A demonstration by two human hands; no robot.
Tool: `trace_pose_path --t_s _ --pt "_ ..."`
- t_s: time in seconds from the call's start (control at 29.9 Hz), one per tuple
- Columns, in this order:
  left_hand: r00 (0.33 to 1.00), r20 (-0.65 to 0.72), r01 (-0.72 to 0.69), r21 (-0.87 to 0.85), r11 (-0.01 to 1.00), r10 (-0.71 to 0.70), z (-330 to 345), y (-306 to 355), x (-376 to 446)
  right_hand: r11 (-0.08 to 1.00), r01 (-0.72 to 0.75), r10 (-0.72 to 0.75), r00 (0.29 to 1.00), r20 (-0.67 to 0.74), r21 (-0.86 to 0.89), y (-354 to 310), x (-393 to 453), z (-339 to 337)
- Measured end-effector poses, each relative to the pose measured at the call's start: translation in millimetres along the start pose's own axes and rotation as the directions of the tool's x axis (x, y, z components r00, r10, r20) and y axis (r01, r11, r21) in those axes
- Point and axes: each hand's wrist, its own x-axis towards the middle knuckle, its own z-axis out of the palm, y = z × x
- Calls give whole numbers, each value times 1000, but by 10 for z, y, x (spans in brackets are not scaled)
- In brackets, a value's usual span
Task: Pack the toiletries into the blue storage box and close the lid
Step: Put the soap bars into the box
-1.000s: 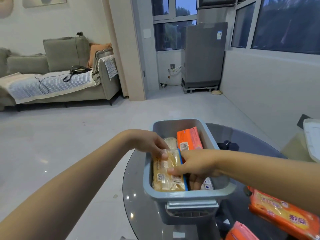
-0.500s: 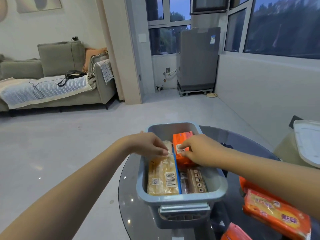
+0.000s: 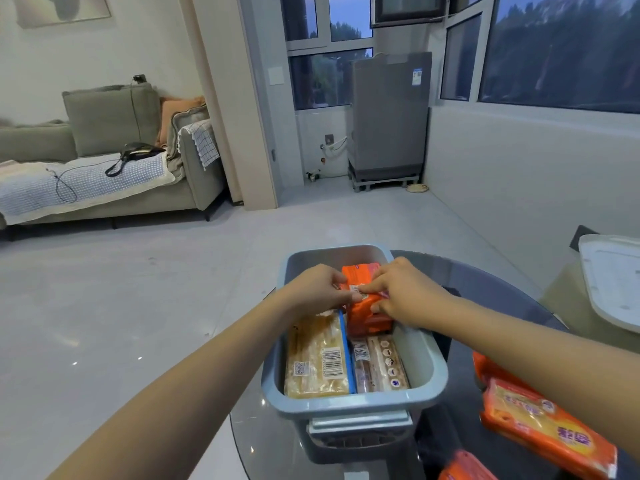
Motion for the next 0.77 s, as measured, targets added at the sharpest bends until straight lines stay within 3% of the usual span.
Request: trace_pose_path --t_s 0.13,0.3,0.53,0.77 --pt "997 -68 52 85 995 -46 53 -12 -35 993 29 -22 997 -67 113 25 -68 -37" --pt "975 -221 40 22 999 -34 105 137 -164 979 63 -22 979 -205 196 134 -367 -70" --pt "881 -463 -177 -126 976 100 420 626 -671 907 45 130 915 -381 418 313 -1024 -115" --pt "876 -436 -349 -280 894 205 956 1069 -1121 846 8 210 914 -346 534 422 -1774 76"
